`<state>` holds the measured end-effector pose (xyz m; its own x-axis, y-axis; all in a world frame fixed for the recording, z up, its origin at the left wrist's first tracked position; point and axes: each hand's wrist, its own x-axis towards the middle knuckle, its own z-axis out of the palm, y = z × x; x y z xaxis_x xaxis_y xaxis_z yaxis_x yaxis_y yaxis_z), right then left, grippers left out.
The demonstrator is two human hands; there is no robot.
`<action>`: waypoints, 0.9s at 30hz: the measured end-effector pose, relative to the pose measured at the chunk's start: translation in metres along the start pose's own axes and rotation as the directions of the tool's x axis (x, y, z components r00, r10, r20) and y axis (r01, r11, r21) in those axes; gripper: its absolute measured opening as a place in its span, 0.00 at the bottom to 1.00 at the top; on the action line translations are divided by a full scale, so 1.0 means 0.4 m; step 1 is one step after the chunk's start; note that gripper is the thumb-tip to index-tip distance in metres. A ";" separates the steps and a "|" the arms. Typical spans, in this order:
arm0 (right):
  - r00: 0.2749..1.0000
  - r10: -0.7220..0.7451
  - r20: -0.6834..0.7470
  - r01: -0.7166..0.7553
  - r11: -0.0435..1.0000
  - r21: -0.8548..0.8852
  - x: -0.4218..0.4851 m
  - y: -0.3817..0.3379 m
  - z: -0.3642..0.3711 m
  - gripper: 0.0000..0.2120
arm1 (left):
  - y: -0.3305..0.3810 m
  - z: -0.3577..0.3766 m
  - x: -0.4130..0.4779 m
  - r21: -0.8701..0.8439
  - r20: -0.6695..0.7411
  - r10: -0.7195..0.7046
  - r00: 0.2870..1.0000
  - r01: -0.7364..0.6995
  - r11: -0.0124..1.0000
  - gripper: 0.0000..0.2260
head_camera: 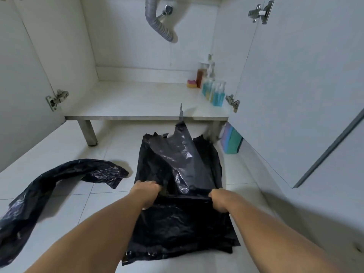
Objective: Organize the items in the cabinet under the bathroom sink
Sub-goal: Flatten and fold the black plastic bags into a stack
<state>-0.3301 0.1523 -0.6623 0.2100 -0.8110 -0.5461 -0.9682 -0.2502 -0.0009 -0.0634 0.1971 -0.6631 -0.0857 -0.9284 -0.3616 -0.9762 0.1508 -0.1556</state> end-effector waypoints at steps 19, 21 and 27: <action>0.960 -0.148 -0.238 0.166 0.984 0.060 0.025 -0.128 0.000 0.26 | -0.004 0.033 0.021 -0.313 0.192 -0.065 0.979 0.124 0.941 0.24; 0.955 -0.235 -0.182 0.248 0.968 0.050 0.044 -0.133 0.038 0.23 | 0.000 0.066 0.017 -0.267 0.243 -0.015 0.970 0.082 0.960 0.30; 0.987 -0.161 0.022 0.162 0.984 -0.070 0.089 -0.106 0.124 0.46 | -0.005 0.108 0.014 -0.239 0.349 0.030 0.937 0.059 0.969 0.54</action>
<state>-0.2883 0.1603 -0.7233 0.3602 -0.7485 -0.5568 -0.9094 -0.4147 -0.0308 -0.0535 0.2063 -0.7045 -0.0397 -0.7464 -0.6643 -0.9988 0.0104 0.0480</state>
